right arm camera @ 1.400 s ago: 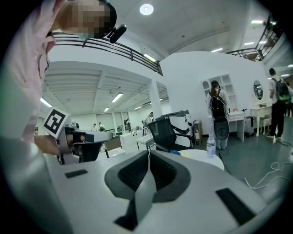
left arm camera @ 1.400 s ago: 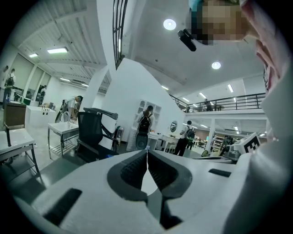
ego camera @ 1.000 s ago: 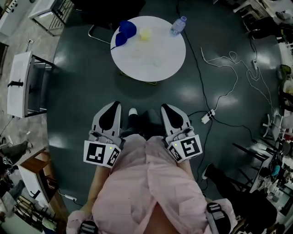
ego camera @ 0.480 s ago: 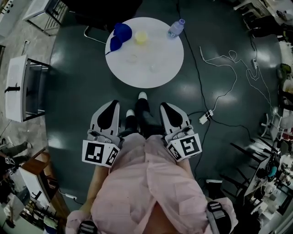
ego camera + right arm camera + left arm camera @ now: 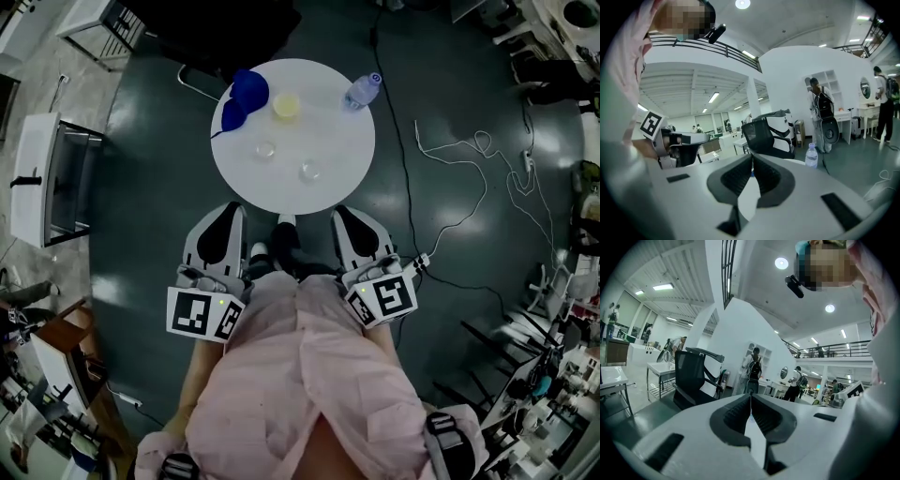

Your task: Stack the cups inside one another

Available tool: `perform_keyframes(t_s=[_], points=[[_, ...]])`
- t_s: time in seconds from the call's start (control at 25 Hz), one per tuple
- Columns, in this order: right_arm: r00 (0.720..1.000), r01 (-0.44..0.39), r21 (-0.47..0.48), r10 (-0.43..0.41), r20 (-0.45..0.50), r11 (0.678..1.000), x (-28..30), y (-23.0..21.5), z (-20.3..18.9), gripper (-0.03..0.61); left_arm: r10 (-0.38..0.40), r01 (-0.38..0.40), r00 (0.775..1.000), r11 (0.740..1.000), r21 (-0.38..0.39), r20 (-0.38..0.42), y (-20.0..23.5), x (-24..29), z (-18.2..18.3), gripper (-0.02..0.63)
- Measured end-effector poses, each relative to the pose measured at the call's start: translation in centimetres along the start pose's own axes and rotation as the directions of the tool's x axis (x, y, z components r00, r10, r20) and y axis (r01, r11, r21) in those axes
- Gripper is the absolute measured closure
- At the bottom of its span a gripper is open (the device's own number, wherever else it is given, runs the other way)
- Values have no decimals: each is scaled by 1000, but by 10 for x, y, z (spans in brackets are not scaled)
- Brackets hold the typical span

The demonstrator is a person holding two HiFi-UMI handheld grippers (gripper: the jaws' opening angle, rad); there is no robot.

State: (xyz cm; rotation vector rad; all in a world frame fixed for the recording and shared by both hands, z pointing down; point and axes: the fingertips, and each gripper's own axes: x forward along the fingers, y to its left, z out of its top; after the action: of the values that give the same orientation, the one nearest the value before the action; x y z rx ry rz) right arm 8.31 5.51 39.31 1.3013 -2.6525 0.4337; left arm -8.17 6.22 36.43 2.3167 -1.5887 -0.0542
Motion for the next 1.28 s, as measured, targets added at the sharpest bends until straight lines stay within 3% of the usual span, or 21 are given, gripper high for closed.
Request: perform_keyframes(t_s=[0.36, 1.28], points=[[1000, -7, -8, 7, 7, 1000, 12, -43, 8, 545, 38, -38, 999, 999, 3, 32, -6, 34, 4, 594], [996, 50, -3, -50, 80, 999, 9, -66, 24, 545, -47, 45, 998, 998, 52, 41, -27, 63, 13, 594]])
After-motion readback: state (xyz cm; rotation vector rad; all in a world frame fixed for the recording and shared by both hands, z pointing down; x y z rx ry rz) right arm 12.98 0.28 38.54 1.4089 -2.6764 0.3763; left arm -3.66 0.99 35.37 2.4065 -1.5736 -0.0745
